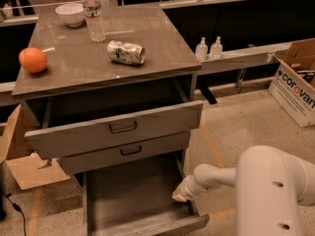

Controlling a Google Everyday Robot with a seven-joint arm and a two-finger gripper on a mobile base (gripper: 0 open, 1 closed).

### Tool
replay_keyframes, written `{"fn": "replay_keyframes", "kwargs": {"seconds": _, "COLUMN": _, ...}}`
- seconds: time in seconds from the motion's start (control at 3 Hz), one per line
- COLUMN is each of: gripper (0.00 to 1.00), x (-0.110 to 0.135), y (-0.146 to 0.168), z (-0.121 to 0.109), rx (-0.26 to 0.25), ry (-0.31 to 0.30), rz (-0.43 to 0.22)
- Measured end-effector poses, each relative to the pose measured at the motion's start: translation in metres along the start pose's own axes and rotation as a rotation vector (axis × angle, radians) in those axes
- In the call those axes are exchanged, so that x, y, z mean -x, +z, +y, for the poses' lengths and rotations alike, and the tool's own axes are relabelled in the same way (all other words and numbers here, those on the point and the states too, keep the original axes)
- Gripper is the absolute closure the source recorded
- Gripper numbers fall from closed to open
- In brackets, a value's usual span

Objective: Open bottom drawer

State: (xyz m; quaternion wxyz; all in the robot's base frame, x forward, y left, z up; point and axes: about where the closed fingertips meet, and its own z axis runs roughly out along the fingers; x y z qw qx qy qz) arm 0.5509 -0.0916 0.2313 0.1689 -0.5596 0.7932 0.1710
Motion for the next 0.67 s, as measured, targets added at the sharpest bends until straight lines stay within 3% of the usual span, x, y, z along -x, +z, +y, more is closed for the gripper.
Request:
{"fn": "replay_keyframes", "kwargs": {"seconds": 0.33, "gripper": 1.00, "x": -0.0192, "y": -0.0397, "z": -0.0064, "rx": -0.096, "ry": 0.091, "rz": 0.014}}
{"fn": "replay_keyframes", "kwargs": {"seconds": 0.67, "gripper": 0.83, "x": -0.0193, "y": -0.0393, "z": -0.0035, "rx": -0.096, "ry": 0.096, "rz": 0.015}}
